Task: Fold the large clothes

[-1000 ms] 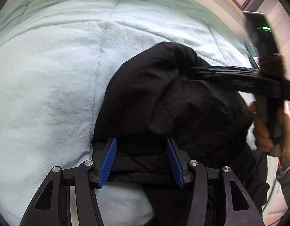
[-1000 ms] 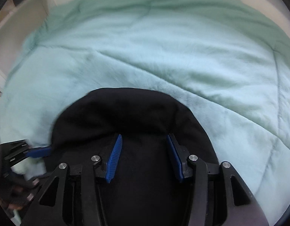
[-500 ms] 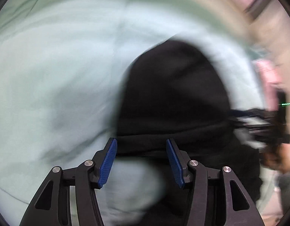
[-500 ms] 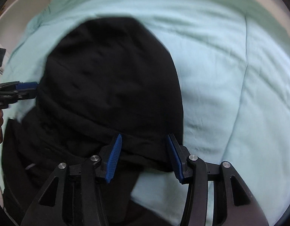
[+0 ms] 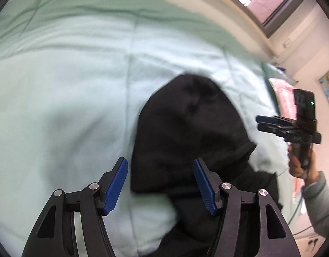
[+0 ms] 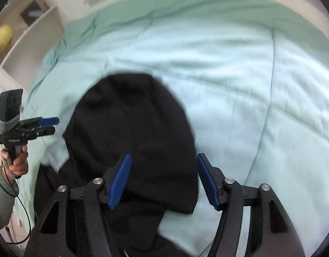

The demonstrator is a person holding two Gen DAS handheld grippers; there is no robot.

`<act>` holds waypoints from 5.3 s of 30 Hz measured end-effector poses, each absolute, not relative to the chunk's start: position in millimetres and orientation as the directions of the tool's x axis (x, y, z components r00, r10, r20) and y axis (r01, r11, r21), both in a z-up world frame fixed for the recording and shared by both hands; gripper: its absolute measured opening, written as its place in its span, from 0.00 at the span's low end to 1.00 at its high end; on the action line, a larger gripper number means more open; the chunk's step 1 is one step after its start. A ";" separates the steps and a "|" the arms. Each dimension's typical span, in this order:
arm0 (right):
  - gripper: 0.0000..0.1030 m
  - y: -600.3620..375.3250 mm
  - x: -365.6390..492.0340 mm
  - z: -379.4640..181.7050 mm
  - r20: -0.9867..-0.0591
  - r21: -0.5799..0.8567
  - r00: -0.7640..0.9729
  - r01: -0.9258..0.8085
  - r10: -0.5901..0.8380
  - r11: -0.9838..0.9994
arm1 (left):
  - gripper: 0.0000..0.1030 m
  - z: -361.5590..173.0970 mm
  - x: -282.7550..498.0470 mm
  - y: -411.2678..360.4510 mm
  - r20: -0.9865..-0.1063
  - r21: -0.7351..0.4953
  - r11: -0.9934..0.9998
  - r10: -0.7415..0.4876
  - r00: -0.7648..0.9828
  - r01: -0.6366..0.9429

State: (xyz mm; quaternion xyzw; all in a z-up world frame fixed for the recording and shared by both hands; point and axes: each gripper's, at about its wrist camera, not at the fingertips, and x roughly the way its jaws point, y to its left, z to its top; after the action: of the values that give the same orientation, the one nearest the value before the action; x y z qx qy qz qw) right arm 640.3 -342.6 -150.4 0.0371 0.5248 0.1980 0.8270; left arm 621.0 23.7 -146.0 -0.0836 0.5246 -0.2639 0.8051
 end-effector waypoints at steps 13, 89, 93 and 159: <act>0.68 -323.1 738.6 -207.2 -0.849 0.399 0.225 -0.319 0.477 0.860 | 0.64 -214.4 743.9 -23.5 -0.715 -0.658 0.657 -0.699 -0.030 0.367; 0.58 -251.7 263.4 -181.4 -0.850 0.218 0.428 -0.243 0.306 0.945 | 0.71 -178.5 292.6 -40.6 -0.797 -0.309 0.804 -0.510 0.322 0.508; 0.59 -263.7 259.4 -220.4 -0.824 0.296 0.433 -0.221 0.366 0.929 | 0.71 -199.4 275.4 -53.3 -0.791 -0.201 0.823 -0.456 0.408 0.531; 0.63 -423.8 -54.0 -190.9 -0.828 0.137 0.559 0.275 -0.043 0.952 | 0.65 -218.1 57.6 179.1 -0.634 -0.648 0.727 -0.681 0.368 0.228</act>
State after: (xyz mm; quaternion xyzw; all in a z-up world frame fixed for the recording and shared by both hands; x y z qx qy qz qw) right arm -54.0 -423.8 -190.9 0.1261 0.4606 -0.0911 0.8739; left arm 57.6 179.1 -218.1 -0.2337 0.4837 -0.2864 0.7933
